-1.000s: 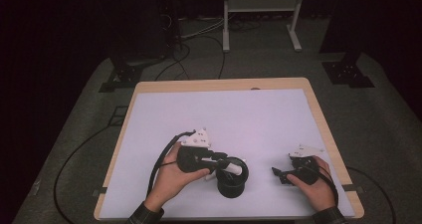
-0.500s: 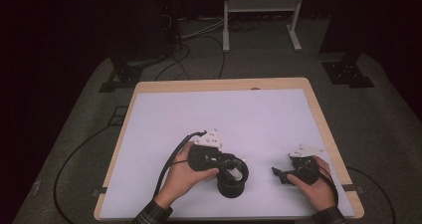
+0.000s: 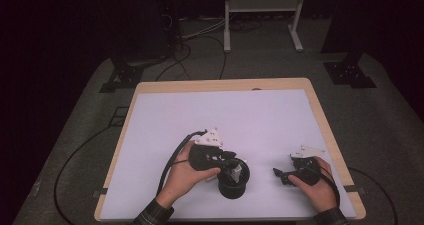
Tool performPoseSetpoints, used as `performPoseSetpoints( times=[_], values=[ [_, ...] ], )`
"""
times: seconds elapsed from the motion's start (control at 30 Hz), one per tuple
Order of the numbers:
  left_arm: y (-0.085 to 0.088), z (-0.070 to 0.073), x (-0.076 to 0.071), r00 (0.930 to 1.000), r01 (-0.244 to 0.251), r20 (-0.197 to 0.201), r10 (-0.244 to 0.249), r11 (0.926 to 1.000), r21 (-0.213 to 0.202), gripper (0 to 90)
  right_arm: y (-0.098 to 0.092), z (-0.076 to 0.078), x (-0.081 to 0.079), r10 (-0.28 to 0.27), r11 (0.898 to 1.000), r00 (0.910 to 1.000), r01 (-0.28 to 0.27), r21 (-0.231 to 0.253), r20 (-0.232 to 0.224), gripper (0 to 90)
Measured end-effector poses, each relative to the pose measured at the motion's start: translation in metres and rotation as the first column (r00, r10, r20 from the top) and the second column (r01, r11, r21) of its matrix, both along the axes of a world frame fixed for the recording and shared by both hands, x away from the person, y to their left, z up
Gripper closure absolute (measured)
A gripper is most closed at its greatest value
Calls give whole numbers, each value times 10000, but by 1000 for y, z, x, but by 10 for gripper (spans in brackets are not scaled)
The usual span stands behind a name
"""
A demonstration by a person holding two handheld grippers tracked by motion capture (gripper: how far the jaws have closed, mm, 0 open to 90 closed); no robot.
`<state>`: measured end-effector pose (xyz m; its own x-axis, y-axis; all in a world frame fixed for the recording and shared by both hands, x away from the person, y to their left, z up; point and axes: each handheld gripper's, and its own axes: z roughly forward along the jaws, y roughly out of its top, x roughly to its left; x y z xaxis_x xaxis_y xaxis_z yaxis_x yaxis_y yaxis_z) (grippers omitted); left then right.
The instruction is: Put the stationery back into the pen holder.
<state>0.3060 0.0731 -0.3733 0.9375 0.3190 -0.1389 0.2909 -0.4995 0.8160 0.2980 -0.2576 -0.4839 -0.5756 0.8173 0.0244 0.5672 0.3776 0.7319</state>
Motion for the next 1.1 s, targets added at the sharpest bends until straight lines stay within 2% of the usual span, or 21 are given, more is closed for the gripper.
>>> performPoseSetpoints(
  times=[0.3, 0.67, 0.83, 0.9, 1.1],
  values=[
    [24, 20, 1, 9974, -567, 422, 582, 9978, -347, 638, 0, 0, 0, -2, 10000, 10000, 2, -14, -5, 124],
    [60, 32, 0, 9869, -1391, 762, 1420, 9894, -422, 614, 0, 0, 0, 1, 10000, 10000, -1, -17, 1, 123],
    [76, 31, -2, 9804, -1768, 825, 1788, 9837, -315, 608, 0, 0, 0, -4, 10000, 10000, 4, -7, 0, 124],
    [78, 30, -3, 9795, -1823, 811, 1842, 9828, -308, 604, 0, 0, 0, 3, 10000, 10000, -3, -25, 4, 123],
    [94, 20, -6, 9740, -2165, 656, 2169, 9762, -130, 600, 0, 0, 0, 11, 10000, 10000, -11, -33, 13, 123]
  ],
)
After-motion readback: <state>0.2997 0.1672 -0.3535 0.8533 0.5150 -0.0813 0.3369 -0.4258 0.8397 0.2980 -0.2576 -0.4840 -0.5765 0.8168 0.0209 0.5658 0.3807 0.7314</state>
